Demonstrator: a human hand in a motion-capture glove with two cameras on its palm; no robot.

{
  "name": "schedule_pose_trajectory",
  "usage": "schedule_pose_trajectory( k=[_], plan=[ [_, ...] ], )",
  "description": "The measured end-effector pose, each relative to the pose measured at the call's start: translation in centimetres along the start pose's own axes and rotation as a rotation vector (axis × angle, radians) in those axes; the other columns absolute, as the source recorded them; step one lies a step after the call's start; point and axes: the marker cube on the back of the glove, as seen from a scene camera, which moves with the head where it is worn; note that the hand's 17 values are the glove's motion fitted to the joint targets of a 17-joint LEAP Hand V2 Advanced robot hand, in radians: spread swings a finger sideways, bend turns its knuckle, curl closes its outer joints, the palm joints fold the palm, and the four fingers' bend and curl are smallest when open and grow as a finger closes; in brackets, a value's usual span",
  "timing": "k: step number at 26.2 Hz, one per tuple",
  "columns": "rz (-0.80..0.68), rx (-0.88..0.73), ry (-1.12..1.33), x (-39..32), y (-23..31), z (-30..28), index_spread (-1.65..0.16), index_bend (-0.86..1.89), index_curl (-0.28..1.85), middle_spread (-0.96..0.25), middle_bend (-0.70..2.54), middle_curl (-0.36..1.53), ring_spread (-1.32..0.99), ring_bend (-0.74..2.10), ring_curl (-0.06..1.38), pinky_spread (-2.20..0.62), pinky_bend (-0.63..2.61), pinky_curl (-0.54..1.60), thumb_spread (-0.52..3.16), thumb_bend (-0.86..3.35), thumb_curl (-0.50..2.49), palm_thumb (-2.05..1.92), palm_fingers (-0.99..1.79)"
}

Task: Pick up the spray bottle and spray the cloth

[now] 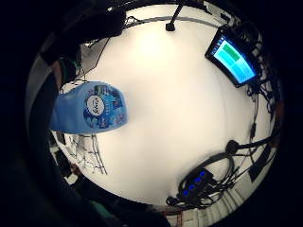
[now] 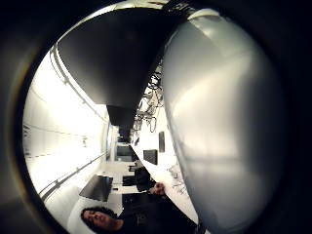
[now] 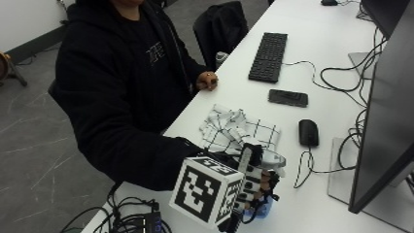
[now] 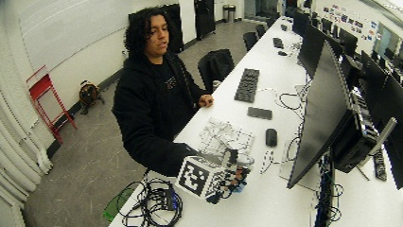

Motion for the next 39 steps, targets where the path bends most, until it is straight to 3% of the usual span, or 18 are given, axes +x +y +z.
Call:
schedule_pose_trajectory(
  k=[8, 14, 24, 31, 39],
  plan=[
    [0.041, -0.008, -0.366, 0.3, -0.7, 2.6, -0.31, 0.25, 0.31, -0.18, 0.33, 0.40, -0.21, 0.44, 0.35, -0.05, 0.19, 0.31, 0.98, 0.02, 0.36, 0.76, 1.15],
    [0.029, 0.043, -0.538, 0.6, -1.4, 3.9, -0.30, 0.17, 0.33, -0.20, 0.41, 0.44, -0.22, 0.51, 0.38, -0.13, 0.22, 0.33, 0.90, 0.00, 0.41, 0.82, 1.34],
    [0.005, 0.435, -0.494, 0.1, -4.1, 5.1, -0.29, 0.20, 0.38, -0.22, 0.54, 0.50, -0.24, 0.65, 0.45, -0.29, 0.39, 0.39, 0.60, -0.01, 0.53, 0.93, 1.46],
    [-0.023, 0.535, -0.465, -0.3, -4.5, 4.9, -0.29, 0.25, 0.43, -0.22, 0.59, 0.53, -0.23, 0.71, 0.48, -0.32, 0.43, 0.41, 0.46, -0.02, 0.59, 0.96, 1.46],
    [-0.041, 0.483, -0.448, 0.6, -2.4, 4.5, -0.29, 0.33, 0.48, -0.22, 0.64, 0.55, -0.23, 0.73, 0.49, -0.33, 0.45, 0.42, 0.36, -0.03, 0.64, 0.96, 1.44]
  ],
)
